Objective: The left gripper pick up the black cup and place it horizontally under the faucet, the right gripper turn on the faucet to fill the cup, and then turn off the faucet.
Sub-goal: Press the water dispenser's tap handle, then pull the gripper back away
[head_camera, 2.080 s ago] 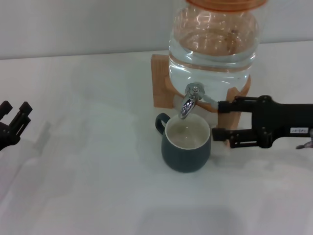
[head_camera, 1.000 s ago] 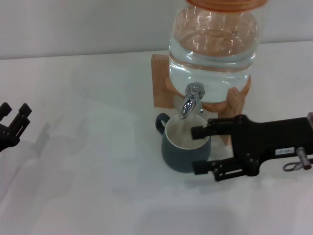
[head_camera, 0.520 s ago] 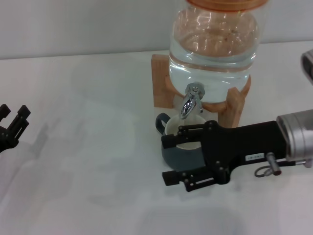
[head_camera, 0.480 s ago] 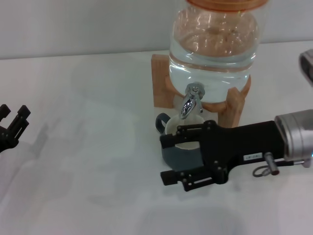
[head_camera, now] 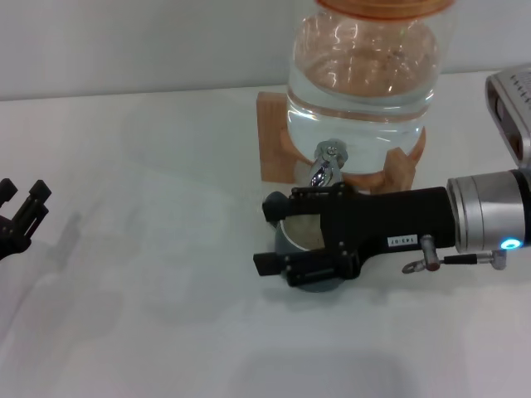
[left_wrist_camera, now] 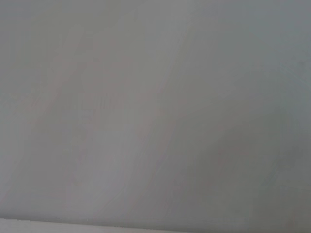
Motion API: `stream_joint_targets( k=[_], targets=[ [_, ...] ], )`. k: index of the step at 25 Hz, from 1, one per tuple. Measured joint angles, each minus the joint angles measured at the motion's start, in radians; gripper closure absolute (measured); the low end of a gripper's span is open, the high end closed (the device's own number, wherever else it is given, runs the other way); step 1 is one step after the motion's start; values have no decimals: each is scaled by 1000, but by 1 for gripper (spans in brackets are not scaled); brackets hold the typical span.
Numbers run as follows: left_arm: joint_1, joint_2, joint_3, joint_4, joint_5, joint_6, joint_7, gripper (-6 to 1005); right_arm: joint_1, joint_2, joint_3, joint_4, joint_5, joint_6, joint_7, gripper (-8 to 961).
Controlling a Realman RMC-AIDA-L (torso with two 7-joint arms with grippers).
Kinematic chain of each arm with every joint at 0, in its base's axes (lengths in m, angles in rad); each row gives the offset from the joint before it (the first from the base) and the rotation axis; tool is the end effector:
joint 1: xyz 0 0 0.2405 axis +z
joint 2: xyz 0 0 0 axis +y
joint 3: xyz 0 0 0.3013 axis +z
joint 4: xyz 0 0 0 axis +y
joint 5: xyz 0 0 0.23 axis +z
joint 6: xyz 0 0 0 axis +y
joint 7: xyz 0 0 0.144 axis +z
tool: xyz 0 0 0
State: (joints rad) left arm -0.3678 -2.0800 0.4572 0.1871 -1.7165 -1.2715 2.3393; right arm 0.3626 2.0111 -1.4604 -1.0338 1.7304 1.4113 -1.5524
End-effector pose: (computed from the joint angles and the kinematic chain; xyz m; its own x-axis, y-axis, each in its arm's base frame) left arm -0.4068 0.3209 -0.0325 0.5447 0.1708 0.8211 0.8059 -0.3776 -0.4561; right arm 0.2161 0.3418 -0.0382 0.7994 -0.2308 -0.5547 -0.2707 -0.9626 0.0105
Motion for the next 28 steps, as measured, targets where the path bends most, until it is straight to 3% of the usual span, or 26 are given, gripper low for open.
stream_joint_targets(
  k=[28],
  targets=[
    [-1, 2, -1, 19, 0, 19, 0, 434, -22, -6, 56, 8, -41, -25, -1, 159]
  ],
)
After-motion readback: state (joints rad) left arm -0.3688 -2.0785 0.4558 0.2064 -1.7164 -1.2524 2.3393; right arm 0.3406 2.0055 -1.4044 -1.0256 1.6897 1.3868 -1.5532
